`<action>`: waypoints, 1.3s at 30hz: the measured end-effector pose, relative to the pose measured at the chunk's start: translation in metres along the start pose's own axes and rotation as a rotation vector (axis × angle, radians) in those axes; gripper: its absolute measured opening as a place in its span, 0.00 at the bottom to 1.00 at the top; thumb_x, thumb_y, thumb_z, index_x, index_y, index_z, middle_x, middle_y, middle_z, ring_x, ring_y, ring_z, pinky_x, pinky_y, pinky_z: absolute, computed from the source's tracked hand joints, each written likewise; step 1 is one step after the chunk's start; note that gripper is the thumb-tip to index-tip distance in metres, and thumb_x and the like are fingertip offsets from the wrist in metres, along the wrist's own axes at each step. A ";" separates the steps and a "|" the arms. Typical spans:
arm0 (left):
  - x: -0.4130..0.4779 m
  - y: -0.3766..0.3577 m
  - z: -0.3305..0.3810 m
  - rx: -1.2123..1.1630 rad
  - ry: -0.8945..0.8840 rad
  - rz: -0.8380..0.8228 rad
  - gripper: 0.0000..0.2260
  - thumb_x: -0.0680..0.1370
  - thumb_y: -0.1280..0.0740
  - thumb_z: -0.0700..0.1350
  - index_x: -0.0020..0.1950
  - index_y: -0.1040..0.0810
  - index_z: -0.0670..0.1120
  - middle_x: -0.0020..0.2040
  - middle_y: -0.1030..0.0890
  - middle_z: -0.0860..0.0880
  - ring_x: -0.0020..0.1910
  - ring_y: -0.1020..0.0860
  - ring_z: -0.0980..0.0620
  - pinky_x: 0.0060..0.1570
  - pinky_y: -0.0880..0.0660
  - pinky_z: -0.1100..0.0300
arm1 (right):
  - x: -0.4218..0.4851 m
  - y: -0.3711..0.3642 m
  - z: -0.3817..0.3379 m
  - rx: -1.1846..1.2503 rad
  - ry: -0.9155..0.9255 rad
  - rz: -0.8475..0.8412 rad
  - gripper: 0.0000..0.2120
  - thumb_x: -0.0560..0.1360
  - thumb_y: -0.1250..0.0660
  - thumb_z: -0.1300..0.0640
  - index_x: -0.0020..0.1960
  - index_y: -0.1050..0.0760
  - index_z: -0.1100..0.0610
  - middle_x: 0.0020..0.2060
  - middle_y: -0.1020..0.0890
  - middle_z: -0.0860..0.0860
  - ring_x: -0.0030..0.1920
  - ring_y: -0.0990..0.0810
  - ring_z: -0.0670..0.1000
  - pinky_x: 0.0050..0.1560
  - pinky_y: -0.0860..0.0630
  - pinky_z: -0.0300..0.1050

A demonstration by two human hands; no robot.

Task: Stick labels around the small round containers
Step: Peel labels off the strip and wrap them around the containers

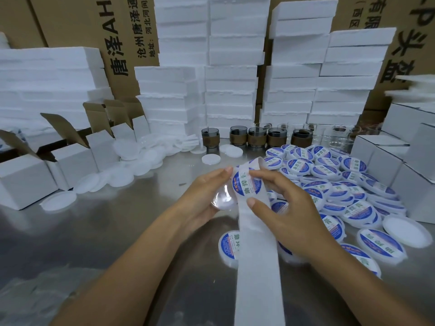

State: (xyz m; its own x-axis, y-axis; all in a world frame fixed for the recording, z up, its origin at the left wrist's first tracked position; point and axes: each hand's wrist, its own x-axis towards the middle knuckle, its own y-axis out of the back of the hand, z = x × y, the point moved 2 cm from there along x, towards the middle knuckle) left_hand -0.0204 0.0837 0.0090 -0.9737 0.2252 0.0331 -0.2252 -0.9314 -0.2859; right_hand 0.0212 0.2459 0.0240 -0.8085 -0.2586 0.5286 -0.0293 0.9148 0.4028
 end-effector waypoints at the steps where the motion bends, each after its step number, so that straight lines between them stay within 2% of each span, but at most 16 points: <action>1: 0.000 0.000 0.001 0.010 -0.024 0.017 0.14 0.70 0.31 0.51 0.52 0.17 0.45 0.52 0.17 0.42 0.49 0.18 0.46 0.51 0.21 0.52 | 0.001 0.000 0.001 0.003 -0.010 0.017 0.16 0.72 0.30 0.57 0.52 0.26 0.38 0.51 0.28 0.26 0.51 0.31 0.22 0.45 0.35 0.18; 3: -0.001 -0.001 0.001 0.040 -0.058 0.037 0.11 0.68 0.30 0.48 0.49 0.18 0.46 0.48 0.16 0.43 0.44 0.17 0.48 0.46 0.19 0.54 | 0.003 -0.001 0.002 -0.009 -0.036 0.062 0.08 0.72 0.32 0.55 0.46 0.24 0.41 0.47 0.24 0.30 0.51 0.30 0.23 0.46 0.35 0.18; 5: -0.002 -0.002 0.000 0.104 -0.075 0.072 0.10 0.66 0.28 0.49 0.46 0.19 0.47 0.48 0.16 0.44 0.44 0.17 0.49 0.46 0.19 0.54 | 0.003 0.000 0.005 -0.077 -0.041 0.144 0.06 0.73 0.32 0.54 0.41 0.24 0.42 0.40 0.20 0.36 0.47 0.24 0.31 0.44 0.33 0.22; 8: -0.002 -0.003 -0.001 0.262 -0.096 0.142 0.04 0.70 0.28 0.48 0.41 0.21 0.49 0.49 0.16 0.48 0.45 0.17 0.51 0.44 0.19 0.57 | 0.002 0.004 0.006 -0.296 0.042 0.265 0.04 0.72 0.31 0.55 0.44 0.23 0.46 0.34 0.23 0.41 0.41 0.24 0.43 0.45 0.31 0.35; 11: -0.002 -0.006 -0.002 0.315 -0.088 0.150 0.03 0.73 0.30 0.46 0.39 0.21 0.50 0.47 0.16 0.48 0.44 0.17 0.51 0.43 0.20 0.59 | 0.002 0.002 0.004 -0.498 0.167 0.240 0.09 0.71 0.28 0.59 0.51 0.20 0.55 0.38 0.23 0.47 0.43 0.25 0.50 0.46 0.29 0.47; 15: -0.006 -0.012 -0.001 0.271 -0.052 0.077 0.04 0.73 0.30 0.46 0.37 0.19 0.52 0.48 0.15 0.45 0.46 0.17 0.47 0.49 0.20 0.53 | 0.001 0.000 0.005 -0.603 0.209 0.221 0.14 0.67 0.25 0.60 0.52 0.19 0.58 0.43 0.20 0.54 0.46 0.23 0.56 0.46 0.28 0.50; 22: -0.011 -0.017 0.001 0.235 -0.019 -0.022 0.07 0.67 0.30 0.53 0.37 0.17 0.51 0.46 0.15 0.44 0.44 0.17 0.47 0.52 0.21 0.50 | 0.003 0.006 0.006 -0.600 0.235 0.290 0.16 0.63 0.22 0.59 0.49 0.18 0.58 0.41 0.19 0.54 0.43 0.24 0.55 0.45 0.32 0.46; 29: -0.011 -0.017 0.002 0.199 -0.013 -0.062 0.08 0.68 0.31 0.52 0.40 0.16 0.49 0.44 0.16 0.45 0.41 0.18 0.49 0.44 0.21 0.57 | 0.003 0.006 0.007 -0.614 0.246 0.283 0.13 0.63 0.22 0.59 0.47 0.18 0.58 0.41 0.16 0.52 0.44 0.20 0.57 0.47 0.29 0.52; 33: -0.009 -0.015 0.002 0.248 -0.047 0.053 0.05 0.69 0.29 0.51 0.37 0.17 0.50 0.44 0.16 0.47 0.43 0.19 0.48 0.47 0.24 0.54 | 0.003 0.006 0.006 -0.627 0.263 0.278 0.11 0.63 0.22 0.61 0.43 0.18 0.57 0.39 0.16 0.51 0.43 0.19 0.56 0.51 0.29 0.54; 35: -0.007 -0.012 0.001 0.270 -0.051 0.109 0.06 0.72 0.29 0.48 0.35 0.17 0.52 0.43 0.15 0.49 0.42 0.19 0.49 0.45 0.23 0.54 | 0.003 0.005 0.006 -0.605 0.267 0.239 0.09 0.64 0.23 0.63 0.42 0.19 0.56 0.39 0.17 0.50 0.44 0.20 0.55 0.50 0.29 0.52; 39: -0.002 -0.007 0.000 0.262 -0.056 0.253 0.09 0.73 0.29 0.47 0.33 0.17 0.54 0.49 0.16 0.49 0.49 0.19 0.46 0.49 0.21 0.50 | 0.003 0.002 0.008 -0.479 0.097 0.119 0.06 0.69 0.27 0.60 0.42 0.21 0.51 0.45 0.27 0.45 0.51 0.27 0.47 0.51 0.30 0.43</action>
State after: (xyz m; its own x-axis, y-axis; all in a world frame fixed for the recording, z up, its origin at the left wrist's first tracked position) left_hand -0.0164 0.0902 0.0108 -0.9984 -0.0311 0.0474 0.0294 -0.9989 -0.0372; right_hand 0.0136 0.2497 0.0207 -0.7309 -0.2095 0.6495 0.3514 0.7004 0.6213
